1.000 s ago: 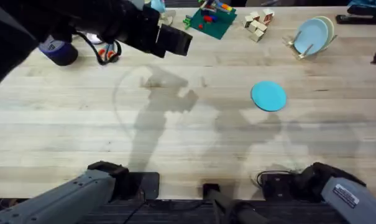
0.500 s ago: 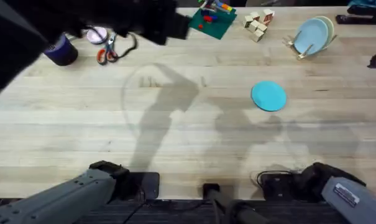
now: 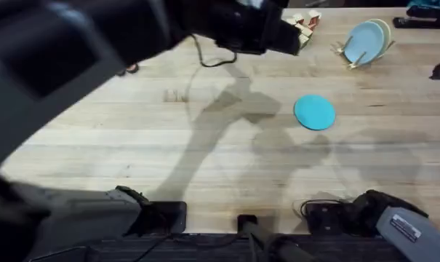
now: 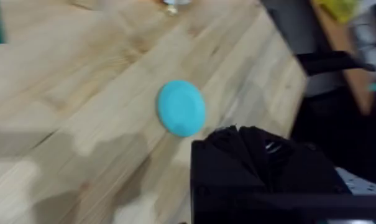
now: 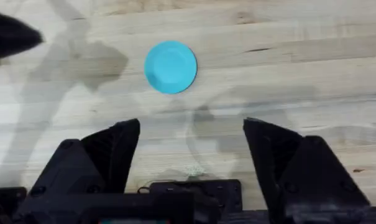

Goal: Pick up the plates from the table one by one and place each into a slot on the dish rack.

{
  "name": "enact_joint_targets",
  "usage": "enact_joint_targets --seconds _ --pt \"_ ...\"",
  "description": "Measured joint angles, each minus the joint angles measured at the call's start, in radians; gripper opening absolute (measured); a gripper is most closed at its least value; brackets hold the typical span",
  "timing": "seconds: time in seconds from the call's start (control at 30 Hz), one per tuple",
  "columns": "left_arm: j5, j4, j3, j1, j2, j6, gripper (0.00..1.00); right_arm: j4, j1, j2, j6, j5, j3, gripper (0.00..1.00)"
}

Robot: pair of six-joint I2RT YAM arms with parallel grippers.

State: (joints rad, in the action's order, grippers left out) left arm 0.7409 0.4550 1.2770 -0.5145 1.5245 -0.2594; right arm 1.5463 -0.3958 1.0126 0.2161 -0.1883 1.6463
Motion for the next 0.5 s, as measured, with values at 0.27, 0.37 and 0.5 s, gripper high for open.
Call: enact_joint_targets --seconds 0.27,0.37,0.5 --pt "0.143 -0.158 0.000 -0.064 0.200 -0.162 0.041 0.000 0.000 0.000 0.000 0.000 0.000 0.996" --pt "0.160 -0.182 0.000 -0.089 0.256 -0.197 0.041 0.000 0.000 0.000 0.000 0.000 0.000 0.996" --pt "0.170 -0.220 0.000 -0.117 0.311 -0.220 0.040 0.000 0.000 0.000 0.000 0.000 0.000 0.997"
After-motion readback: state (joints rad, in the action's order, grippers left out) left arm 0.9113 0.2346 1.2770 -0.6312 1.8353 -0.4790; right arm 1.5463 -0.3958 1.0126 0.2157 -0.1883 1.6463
